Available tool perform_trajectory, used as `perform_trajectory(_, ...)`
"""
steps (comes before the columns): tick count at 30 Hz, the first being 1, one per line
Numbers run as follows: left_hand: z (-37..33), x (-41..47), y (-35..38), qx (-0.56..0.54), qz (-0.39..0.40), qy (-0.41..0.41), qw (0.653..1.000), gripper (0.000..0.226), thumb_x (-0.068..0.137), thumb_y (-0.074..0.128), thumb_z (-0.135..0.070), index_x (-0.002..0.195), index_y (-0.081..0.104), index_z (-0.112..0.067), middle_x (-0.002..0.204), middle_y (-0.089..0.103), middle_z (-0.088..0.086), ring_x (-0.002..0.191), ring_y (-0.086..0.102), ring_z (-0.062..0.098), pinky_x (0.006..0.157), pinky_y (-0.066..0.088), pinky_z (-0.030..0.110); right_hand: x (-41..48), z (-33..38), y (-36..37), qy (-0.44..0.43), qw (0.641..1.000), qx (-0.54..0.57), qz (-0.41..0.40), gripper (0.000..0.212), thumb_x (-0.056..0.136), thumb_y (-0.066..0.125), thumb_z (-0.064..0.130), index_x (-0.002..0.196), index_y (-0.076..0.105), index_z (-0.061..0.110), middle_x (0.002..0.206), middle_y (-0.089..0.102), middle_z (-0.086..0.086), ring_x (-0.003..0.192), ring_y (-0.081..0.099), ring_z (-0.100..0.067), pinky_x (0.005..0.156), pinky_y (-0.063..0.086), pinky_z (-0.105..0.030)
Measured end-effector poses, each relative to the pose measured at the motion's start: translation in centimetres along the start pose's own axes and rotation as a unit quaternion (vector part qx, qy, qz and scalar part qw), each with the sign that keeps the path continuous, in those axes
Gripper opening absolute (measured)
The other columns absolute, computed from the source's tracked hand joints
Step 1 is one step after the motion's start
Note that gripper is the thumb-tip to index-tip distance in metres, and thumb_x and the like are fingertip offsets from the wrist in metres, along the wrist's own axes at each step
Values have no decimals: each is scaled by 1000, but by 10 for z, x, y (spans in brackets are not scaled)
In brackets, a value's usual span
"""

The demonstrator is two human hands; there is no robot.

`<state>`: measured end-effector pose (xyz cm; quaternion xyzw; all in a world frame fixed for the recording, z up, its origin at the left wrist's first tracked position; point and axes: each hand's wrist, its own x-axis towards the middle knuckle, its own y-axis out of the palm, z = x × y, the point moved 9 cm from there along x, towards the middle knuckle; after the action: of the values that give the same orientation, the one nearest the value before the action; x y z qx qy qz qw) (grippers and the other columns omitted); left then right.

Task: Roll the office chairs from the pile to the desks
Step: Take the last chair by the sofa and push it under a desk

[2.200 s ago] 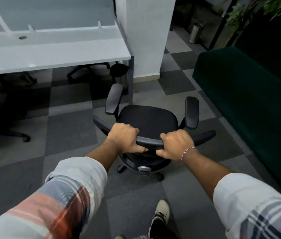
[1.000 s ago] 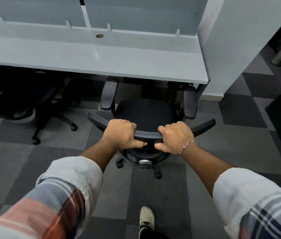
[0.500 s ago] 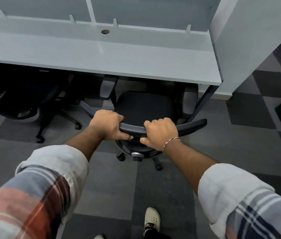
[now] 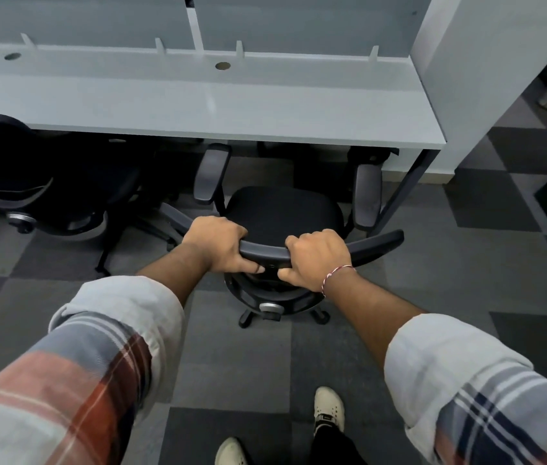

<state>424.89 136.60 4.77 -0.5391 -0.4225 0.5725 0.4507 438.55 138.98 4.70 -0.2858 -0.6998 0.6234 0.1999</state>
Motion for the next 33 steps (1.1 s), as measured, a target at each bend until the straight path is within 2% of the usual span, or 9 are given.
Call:
perform_trajectory(3, 13, -30, 8, 4, 23, 2, 1000, 61, 64, 54, -91, 72, 51, -30, 71, 58, -11, 67, 57, 12, 58, 39, 30, -11, 33, -4, -2, 1000, 2, 3, 40, 83, 51, 60, 84, 43, 20, 67, 53, 3, 61, 51, -23, 62, 34, -35)
perform_trajectory(6, 15, -64, 16, 9, 31, 16, 999, 50, 69, 59, -79, 75, 50, -29, 73, 58, -11, 71, 59, 14, 61, 42, 31, -26, 66, -8, 5, 1000, 2, 5, 40, 83, 51, 60, 86, 48, 19, 70, 56, 3, 61, 51, -22, 64, 35, -35)
perform_trajectory(8, 11, -90, 23, 13, 6, 38, 999, 40, 72, 61, -66, 78, 48, -29, 76, 59, -10, 76, 62, 17, 62, 40, 32, -37, 91, -11, 9, 1000, 4, 4, 41, 83, 51, 59, 90, 53, 19, 72, 57, 2, 64, 53, -23, 65, 34, -36)
perform_trajectory(10, 9, -111, 26, 27, -31, 55, 998, 36, 73, 60, -61, 80, 44, -29, 80, 60, -7, 78, 63, 21, 59, 34, 32, -47, 108, -13, 9, 1000, 12, 2, 40, 83, 52, 59, 89, 50, 19, 81, 65, 0, 73, 61, -25, 67, 32, -36)
perform_trajectory(14, 22, -138, 33, 46, -54, 80, 994, 40, 76, 57, -63, 83, 42, -27, 84, 60, -6, 78, 63, 21, 58, 31, 32, -59, 136, -19, 10, 1000, 22, 5, 40, 84, 52, 60, 87, 44, 21, 85, 68, -1, 77, 64, -24, 68, 33, -36)
perform_trajectory(19, 45, -146, 41, 63, -40, 104, 992, 43, 75, 55, -67, 85, 44, -27, 87, 62, -6, 79, 64, 20, 59, 37, 32, -56, 165, -25, 23, 999, 32, 3, 40, 85, 51, 59, 87, 45, 20, 84, 67, -1, 75, 62, -24, 66, 31, -36)
perform_trajectory(24, 66, -127, 35, 78, -15, 108, 991, 41, 74, 55, -67, 85, 50, -28, 83, 61, -7, 75, 61, 18, 61, 45, 31, -37, 166, -31, 39, 998, 48, -10, 40, 86, 51, 58, 86, 41, 19, 81, 65, -1, 63, 46, -23, 65, 30, -35)
perform_trajectory(28, 67, -104, 28, 79, -17, 108, 991, 40, 73, 56, -66, 83, 50, -28, 79, 59, -8, 74, 61, 18, 60, 43, 31, -21, 150, -31, 42, 998, 49, -17, 40, 85, 51, 58, 86, 41, 20, 80, 66, -1, 68, 57, -25, 65, 31, -35)
perform_trajectory(33, 61, -58, 14, 84, -30, 113, 990, 40, 75, 57, -66, 83, 49, -27, 82, 62, -6, 74, 61, 20, 59, 38, 31, 7, 109, -26, 53, 998, 27, -22, 41, 84, 51, 59, 86, 47, 19, 71, 60, 1, 62, 52, -23, 64, 32, -35)
